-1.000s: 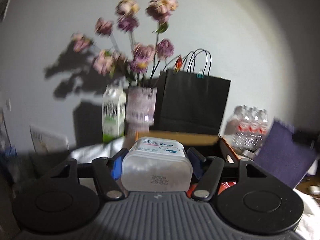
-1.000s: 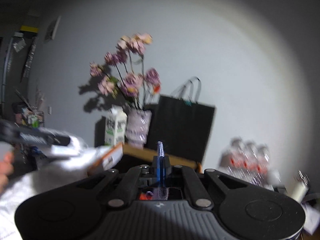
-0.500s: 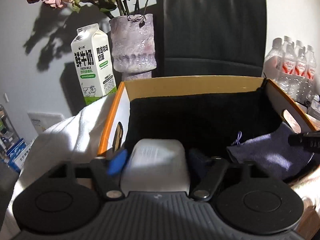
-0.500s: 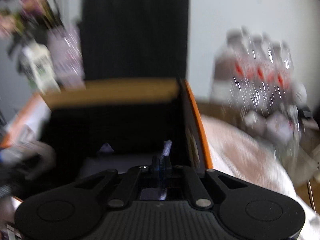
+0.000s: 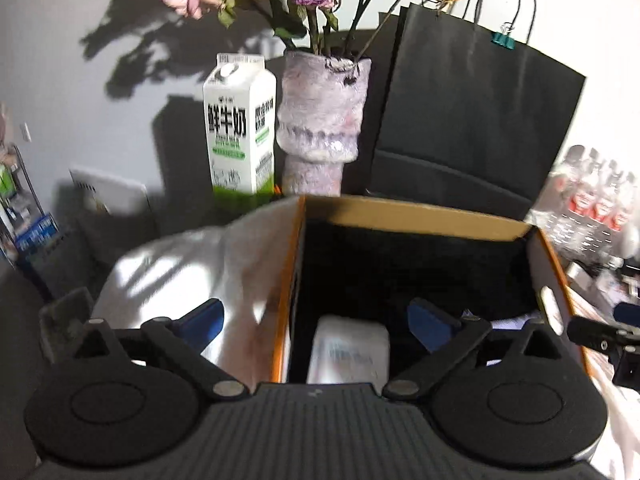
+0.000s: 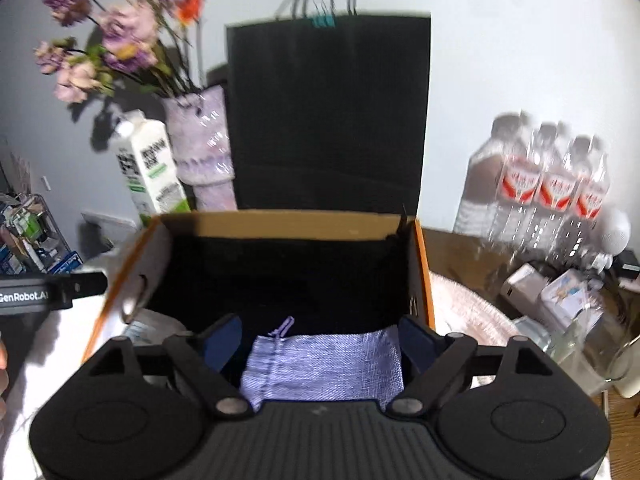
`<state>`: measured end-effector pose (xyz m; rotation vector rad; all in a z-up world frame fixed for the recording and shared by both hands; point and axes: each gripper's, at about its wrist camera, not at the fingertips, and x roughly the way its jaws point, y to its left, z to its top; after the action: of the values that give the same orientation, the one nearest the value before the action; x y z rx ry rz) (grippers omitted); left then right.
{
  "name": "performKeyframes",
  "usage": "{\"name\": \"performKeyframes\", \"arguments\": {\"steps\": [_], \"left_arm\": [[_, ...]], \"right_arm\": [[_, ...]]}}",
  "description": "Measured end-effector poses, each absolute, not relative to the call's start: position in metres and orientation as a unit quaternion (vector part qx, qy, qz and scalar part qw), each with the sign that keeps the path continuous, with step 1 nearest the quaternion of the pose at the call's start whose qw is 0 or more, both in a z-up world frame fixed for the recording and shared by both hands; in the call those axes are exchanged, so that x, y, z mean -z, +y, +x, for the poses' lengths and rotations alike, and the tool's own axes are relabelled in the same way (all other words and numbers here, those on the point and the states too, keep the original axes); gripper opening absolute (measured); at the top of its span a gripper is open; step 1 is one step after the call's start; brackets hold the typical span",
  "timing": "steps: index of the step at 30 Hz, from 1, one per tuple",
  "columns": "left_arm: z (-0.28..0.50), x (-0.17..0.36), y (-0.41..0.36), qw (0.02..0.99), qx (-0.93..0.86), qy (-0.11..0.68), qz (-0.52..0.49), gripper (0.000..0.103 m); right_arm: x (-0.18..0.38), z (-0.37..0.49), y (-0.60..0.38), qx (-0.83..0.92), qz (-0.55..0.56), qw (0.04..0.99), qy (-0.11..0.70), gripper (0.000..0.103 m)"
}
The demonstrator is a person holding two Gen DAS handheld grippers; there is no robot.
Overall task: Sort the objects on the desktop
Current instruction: 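Carry both items over the cardboard box and open both tools to drop them, then grasp the plush sheep with the right tool while the left tool grasps a small packet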
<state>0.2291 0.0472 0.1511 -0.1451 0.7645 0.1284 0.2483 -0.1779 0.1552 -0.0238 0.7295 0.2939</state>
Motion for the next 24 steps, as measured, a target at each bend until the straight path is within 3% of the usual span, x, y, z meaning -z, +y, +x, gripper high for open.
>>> {"name": "performKeyframes", "arguments": {"steps": [7, 11, 14, 24], "left_arm": [[0.158, -0.146, 0.041, 0.91, 0.036, 0.405, -0.085, 0.102], [0.076, -0.135, 0.033, 0.918, 0.105, 0.374, -0.083, 0.103], [0.02, -0.123, 0.025, 0.929, 0.118, 0.345, -0.064, 0.103], [-0.101, -0.06, 0.014, 0.935, 0.107, 0.334, -0.052, 0.103]], "right_arm": [[-0.161, 0.19, -0.185, -0.146, 0.0, 0.927, 0.345, 0.087], [-0.153, 0.112, -0.192, -0.167, -0.031, 0.943, 0.287, 0.092], [-0.136, 0.056, -0.199, -0.181, -0.045, 0.947, 0.263, 0.1], [-0.06, -0.078, -0.227, -0.157, 0.031, 0.948, 0.276, 0.1]]}}
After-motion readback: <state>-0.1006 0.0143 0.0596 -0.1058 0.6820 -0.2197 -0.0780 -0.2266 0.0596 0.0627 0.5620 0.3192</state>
